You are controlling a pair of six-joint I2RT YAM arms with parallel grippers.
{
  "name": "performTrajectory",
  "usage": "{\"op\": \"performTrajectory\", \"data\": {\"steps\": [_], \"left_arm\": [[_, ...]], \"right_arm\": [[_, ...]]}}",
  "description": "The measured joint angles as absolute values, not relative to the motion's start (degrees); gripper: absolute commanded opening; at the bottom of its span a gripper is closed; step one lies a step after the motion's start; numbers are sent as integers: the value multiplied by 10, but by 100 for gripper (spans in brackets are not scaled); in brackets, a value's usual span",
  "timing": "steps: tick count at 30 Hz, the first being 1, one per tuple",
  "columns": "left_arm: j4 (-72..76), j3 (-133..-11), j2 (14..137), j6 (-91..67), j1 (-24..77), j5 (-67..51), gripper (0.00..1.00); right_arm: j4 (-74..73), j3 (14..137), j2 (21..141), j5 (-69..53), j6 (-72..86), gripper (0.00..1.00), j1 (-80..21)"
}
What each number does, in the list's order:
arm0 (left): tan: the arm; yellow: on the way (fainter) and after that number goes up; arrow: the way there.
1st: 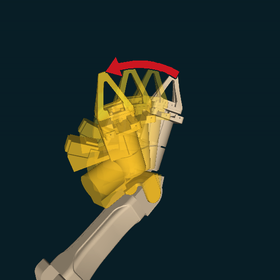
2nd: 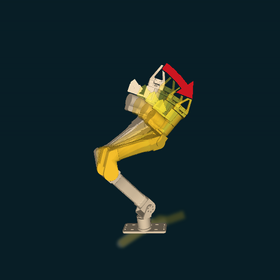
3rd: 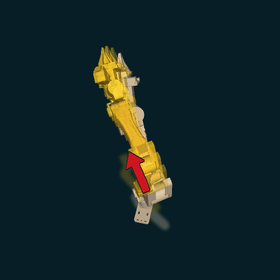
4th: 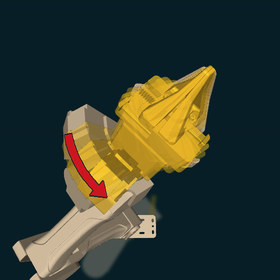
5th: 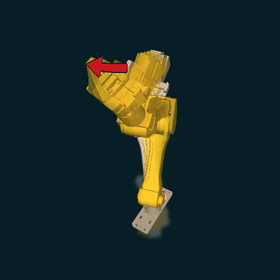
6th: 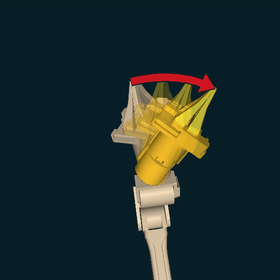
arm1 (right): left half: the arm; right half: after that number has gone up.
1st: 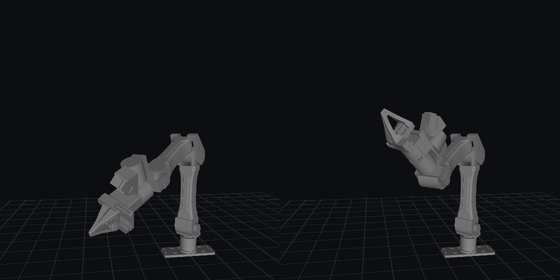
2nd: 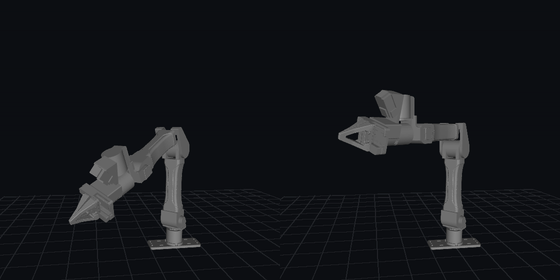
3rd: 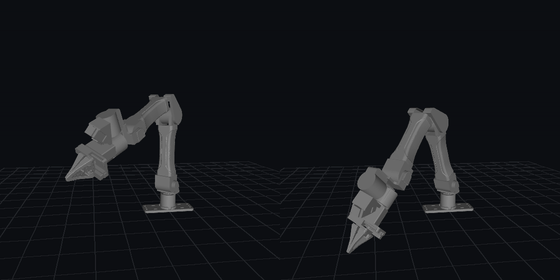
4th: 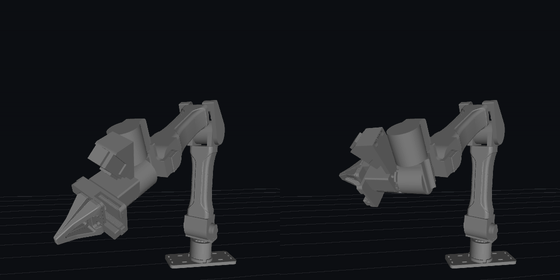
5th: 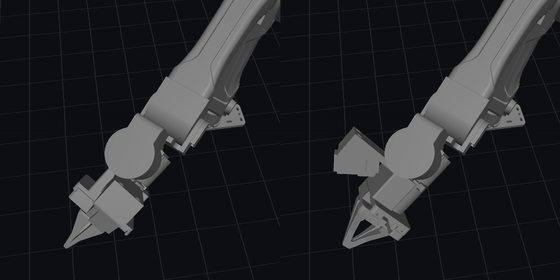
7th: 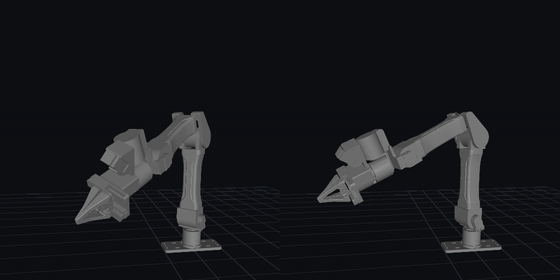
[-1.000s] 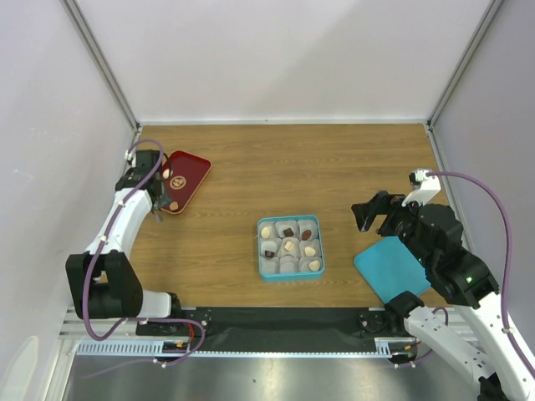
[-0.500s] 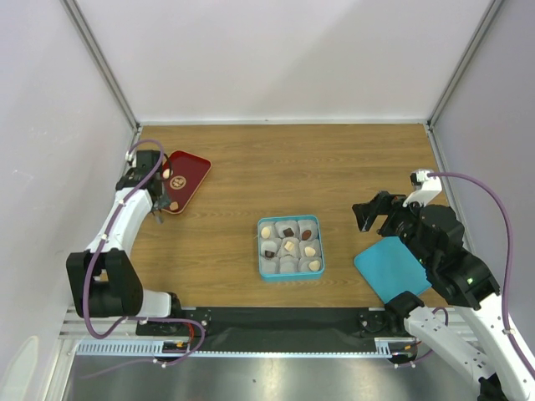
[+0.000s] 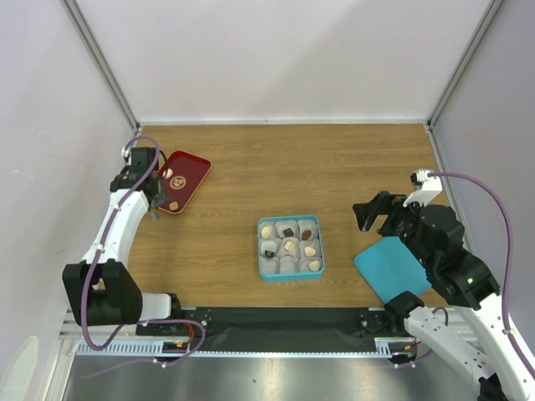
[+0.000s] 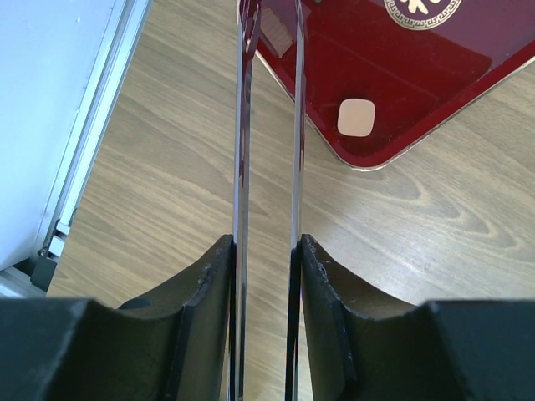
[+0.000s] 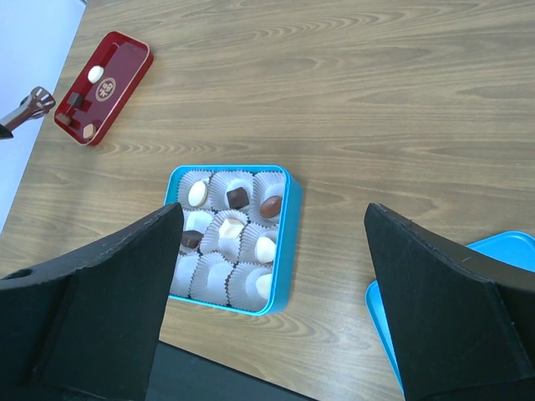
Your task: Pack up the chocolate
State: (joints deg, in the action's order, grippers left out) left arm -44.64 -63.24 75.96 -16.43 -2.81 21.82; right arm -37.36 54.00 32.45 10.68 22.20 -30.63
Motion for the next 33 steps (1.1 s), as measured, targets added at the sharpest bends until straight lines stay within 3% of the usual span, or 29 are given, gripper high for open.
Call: {"op": "performTrajectory", "data": {"steps": [33], "left_arm": [[-439, -604, 775, -164, -28, 215, 39]], "right_arm": [[-374, 540, 320, 112, 221, 96, -306]]}}
